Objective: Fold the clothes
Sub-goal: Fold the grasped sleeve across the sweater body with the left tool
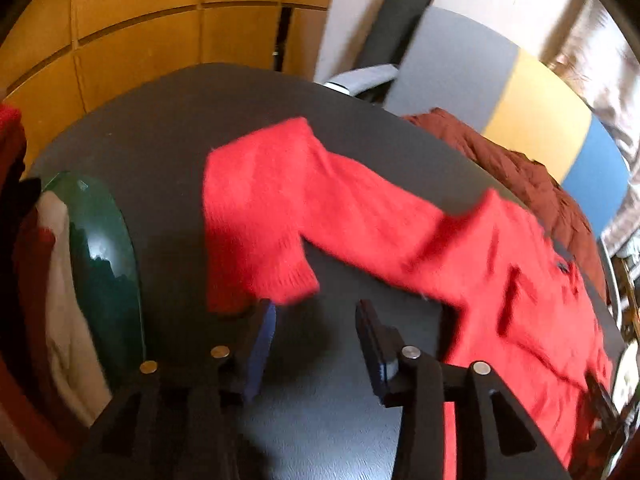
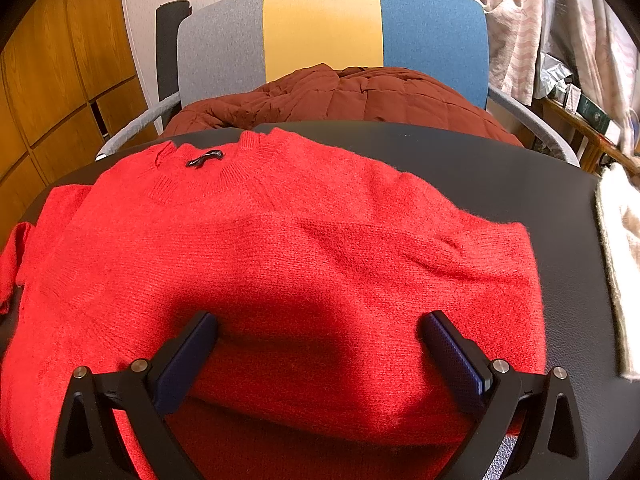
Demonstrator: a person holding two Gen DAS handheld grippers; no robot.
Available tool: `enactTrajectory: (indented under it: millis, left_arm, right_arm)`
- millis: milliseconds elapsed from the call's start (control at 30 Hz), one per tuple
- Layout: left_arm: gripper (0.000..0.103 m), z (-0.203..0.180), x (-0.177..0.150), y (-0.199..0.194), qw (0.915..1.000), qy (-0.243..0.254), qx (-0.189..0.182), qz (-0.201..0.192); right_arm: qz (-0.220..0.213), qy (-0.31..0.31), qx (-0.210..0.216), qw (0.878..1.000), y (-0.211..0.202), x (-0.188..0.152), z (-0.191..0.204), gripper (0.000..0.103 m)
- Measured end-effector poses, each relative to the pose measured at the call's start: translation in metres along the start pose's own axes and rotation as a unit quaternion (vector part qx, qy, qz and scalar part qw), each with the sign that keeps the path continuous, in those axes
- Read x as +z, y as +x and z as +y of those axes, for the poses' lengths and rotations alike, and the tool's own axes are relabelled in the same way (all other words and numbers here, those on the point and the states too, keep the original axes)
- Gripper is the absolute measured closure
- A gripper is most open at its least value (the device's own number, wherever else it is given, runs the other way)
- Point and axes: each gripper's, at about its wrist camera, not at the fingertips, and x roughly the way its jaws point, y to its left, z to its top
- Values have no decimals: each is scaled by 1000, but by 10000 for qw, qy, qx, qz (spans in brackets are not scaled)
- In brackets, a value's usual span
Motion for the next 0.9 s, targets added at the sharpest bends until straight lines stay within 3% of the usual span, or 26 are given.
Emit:
enactTrajectory:
  millis: [167, 300, 367, 400, 467, 567, 667, 767, 900]
  left_arm:
    - [59, -12, 12, 33, 9959, 689, 518, 272]
    - [56, -13, 9, 53, 9893, 921, 1047, 439]
    - [70, -12, 8, 54, 9891, 887, 1143, 266]
    - [88, -9, 8, 53, 9903, 780, 1124, 251]
    - [94, 1, 12, 50, 9934, 476, 1003, 301]
    - [95, 21, 21, 34, 9987, -322, 135, 375]
    - [95, 25, 32, 4, 9941, -694, -799, 251]
    - [95, 12, 46, -32, 9855, -705, -1544, 36]
    - [95, -31, 62, -77, 9699, -299, -2408, -184]
  right_arm:
    - [-7, 23, 32, 10000, 0, 0, -1, 0]
    - [-14, 35, 42, 10000, 0, 0, -1, 0]
    - [-14, 39, 44, 10000, 1, 0, -1, 0]
    - [-17, 43, 48, 10000, 1, 0, -1, 0]
    - [-20, 46, 52, 10000, 1, 0, -1, 0]
    - [-23, 48, 55, 10000, 1, 0, -1, 0]
    - [-25, 50, 57, 10000, 1, 0, -1, 0]
    - [-27, 52, 62, 10000, 1, 1, -2, 0]
    - [-28, 50, 59, 10000, 0, 1, -2, 0]
